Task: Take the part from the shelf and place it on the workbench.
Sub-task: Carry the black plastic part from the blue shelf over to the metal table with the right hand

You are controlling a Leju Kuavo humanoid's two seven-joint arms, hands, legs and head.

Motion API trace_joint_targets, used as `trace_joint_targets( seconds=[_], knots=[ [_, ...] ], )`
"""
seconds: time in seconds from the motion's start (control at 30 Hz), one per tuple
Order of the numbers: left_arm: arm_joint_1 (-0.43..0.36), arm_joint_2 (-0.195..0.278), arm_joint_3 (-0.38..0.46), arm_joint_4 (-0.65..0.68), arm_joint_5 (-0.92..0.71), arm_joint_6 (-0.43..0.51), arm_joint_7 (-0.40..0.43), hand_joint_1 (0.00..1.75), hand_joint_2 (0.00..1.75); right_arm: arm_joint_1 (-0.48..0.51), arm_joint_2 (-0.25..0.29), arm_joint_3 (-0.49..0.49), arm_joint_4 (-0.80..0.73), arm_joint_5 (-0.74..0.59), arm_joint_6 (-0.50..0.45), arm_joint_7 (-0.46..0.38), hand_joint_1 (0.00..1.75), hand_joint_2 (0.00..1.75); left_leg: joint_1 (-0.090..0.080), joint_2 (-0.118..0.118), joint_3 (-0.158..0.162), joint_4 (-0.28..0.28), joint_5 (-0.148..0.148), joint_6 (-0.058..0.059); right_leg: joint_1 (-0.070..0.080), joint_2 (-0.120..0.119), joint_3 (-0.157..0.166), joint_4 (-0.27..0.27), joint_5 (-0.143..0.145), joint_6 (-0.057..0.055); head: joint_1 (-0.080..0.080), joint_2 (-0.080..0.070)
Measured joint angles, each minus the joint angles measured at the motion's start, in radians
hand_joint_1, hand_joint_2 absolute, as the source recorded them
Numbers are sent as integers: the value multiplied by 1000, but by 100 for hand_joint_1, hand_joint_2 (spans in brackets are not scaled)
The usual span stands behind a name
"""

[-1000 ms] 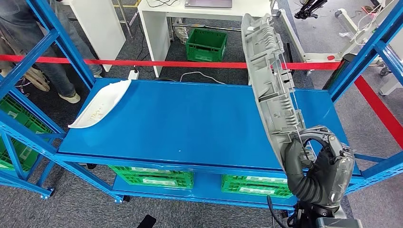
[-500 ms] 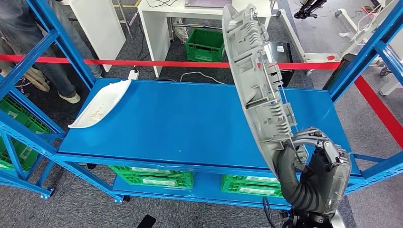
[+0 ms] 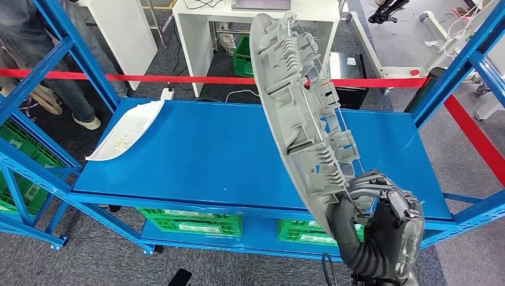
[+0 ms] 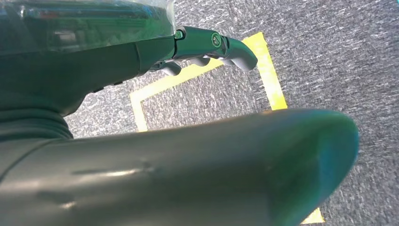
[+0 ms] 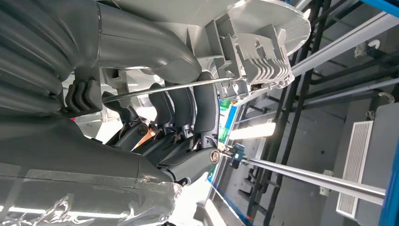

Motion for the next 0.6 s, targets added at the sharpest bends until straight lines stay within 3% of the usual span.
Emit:
trace_joint_targets(
  seconds=[0.43,0.53,0.6],
  knots=[
    [0,1,23,5,25,-20,1,0,175,-3,0,33,3,36,-3,34,175,175,0,0,0,1,0,0,-1,0,0,-1,1,0,0,0],
    [0,4,33,6,36,-25,-2,0,175,-3,1,39,4,37,-4,37,175,175,0,1,6,-16,19,15,-4,0,4,-14,10,12,-2,0],
    [-1,3,37,7,41,-27,-6,0,175,-4,1,41,4,37,-6,39,175,175,6,4,13,-44,39,25,-5,-1,-13,19,-22,19,-2,0]
  ],
)
